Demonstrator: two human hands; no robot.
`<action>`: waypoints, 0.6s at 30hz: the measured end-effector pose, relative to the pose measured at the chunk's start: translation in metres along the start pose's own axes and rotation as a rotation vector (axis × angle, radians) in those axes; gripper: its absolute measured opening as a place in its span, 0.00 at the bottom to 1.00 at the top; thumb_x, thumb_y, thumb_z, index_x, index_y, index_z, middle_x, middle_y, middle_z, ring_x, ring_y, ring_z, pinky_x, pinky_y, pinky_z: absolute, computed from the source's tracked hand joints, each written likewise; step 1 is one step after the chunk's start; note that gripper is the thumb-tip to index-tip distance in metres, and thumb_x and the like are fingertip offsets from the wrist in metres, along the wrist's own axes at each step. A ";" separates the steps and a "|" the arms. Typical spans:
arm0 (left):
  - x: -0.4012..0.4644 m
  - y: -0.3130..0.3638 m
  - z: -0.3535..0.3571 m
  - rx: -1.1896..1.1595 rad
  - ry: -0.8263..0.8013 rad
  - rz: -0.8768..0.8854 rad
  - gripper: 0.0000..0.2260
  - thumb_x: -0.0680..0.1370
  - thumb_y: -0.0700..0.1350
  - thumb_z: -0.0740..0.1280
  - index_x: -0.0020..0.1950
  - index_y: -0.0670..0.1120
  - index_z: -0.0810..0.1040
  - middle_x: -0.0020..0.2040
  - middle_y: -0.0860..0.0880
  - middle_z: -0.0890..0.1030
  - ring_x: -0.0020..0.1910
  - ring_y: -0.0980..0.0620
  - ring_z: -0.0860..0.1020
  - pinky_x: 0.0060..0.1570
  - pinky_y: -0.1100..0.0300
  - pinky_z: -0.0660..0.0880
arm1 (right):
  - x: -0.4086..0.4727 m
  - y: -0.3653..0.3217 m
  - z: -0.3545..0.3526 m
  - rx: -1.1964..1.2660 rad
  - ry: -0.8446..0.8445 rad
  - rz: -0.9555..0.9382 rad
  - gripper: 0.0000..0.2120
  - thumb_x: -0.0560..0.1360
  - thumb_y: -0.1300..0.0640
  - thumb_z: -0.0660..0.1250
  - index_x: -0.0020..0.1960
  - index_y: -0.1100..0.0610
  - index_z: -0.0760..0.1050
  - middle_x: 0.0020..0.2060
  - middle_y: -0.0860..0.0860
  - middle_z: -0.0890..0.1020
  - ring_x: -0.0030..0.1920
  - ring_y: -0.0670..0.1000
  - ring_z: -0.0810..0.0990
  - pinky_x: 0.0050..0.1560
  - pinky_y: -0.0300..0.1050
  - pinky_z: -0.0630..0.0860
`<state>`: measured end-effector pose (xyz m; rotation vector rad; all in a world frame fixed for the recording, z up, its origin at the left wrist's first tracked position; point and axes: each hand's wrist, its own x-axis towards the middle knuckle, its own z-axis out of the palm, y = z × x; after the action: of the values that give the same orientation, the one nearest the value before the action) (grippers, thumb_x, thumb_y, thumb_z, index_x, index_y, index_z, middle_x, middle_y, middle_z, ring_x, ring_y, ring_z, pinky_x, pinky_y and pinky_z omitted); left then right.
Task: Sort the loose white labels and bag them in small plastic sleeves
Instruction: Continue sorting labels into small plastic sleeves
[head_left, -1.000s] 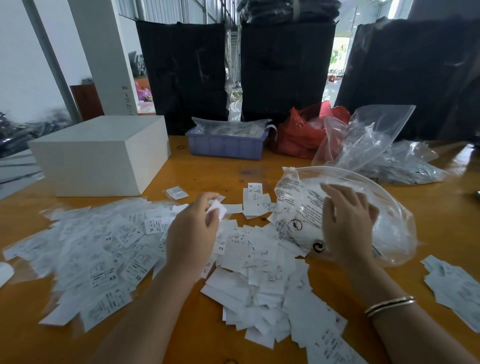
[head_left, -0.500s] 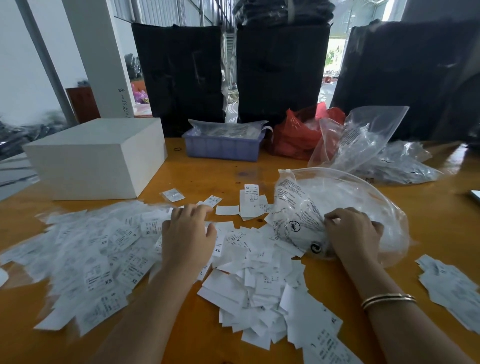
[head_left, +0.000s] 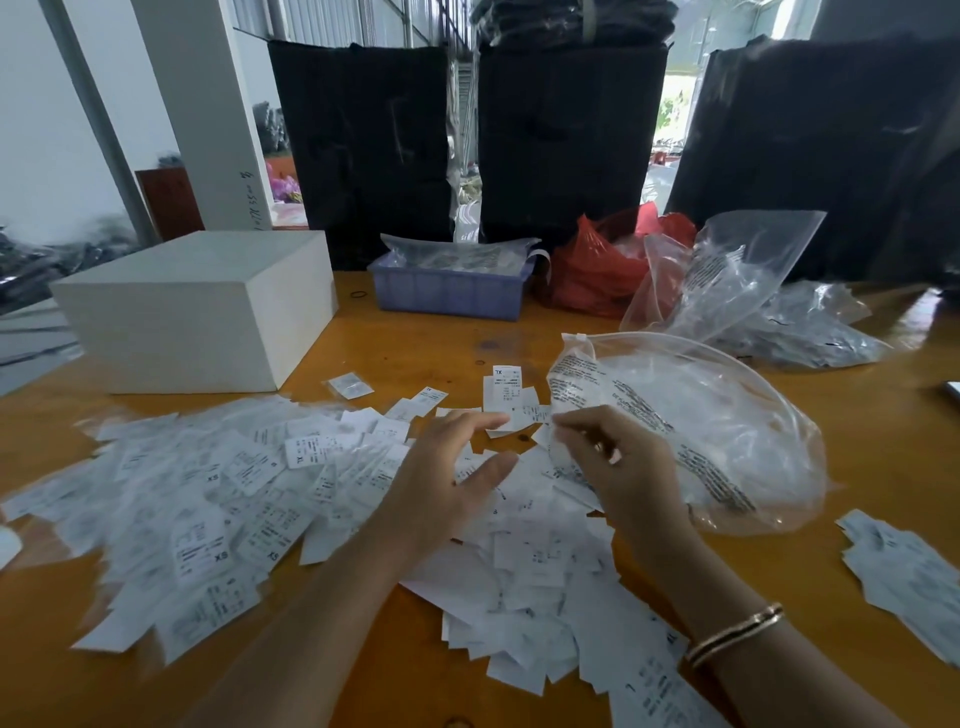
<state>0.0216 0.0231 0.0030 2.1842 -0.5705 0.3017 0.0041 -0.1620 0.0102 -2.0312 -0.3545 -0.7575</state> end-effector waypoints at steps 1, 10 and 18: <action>0.000 0.002 0.001 -0.073 -0.021 -0.019 0.21 0.70 0.70 0.58 0.60 0.65 0.69 0.59 0.69 0.71 0.61 0.67 0.69 0.58 0.68 0.66 | -0.002 -0.004 0.005 0.096 -0.049 0.034 0.09 0.72 0.60 0.70 0.44 0.46 0.78 0.34 0.41 0.81 0.36 0.41 0.78 0.36 0.31 0.74; 0.005 -0.008 0.003 -0.242 0.107 -0.065 0.04 0.74 0.48 0.70 0.40 0.57 0.79 0.40 0.63 0.81 0.41 0.63 0.78 0.38 0.71 0.73 | -0.002 -0.003 0.015 0.417 -0.134 0.196 0.04 0.73 0.62 0.69 0.43 0.54 0.77 0.37 0.49 0.84 0.34 0.48 0.82 0.37 0.38 0.78; 0.002 -0.001 0.006 -0.148 0.120 0.007 0.12 0.68 0.62 0.68 0.42 0.56 0.73 0.39 0.63 0.78 0.42 0.63 0.75 0.39 0.70 0.72 | -0.003 -0.002 0.019 0.472 -0.186 0.185 0.03 0.72 0.61 0.69 0.45 0.58 0.76 0.39 0.49 0.85 0.40 0.47 0.84 0.40 0.36 0.78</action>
<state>0.0244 0.0182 -0.0007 2.0072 -0.5174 0.3795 0.0083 -0.1454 0.0022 -1.6582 -0.4019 -0.3308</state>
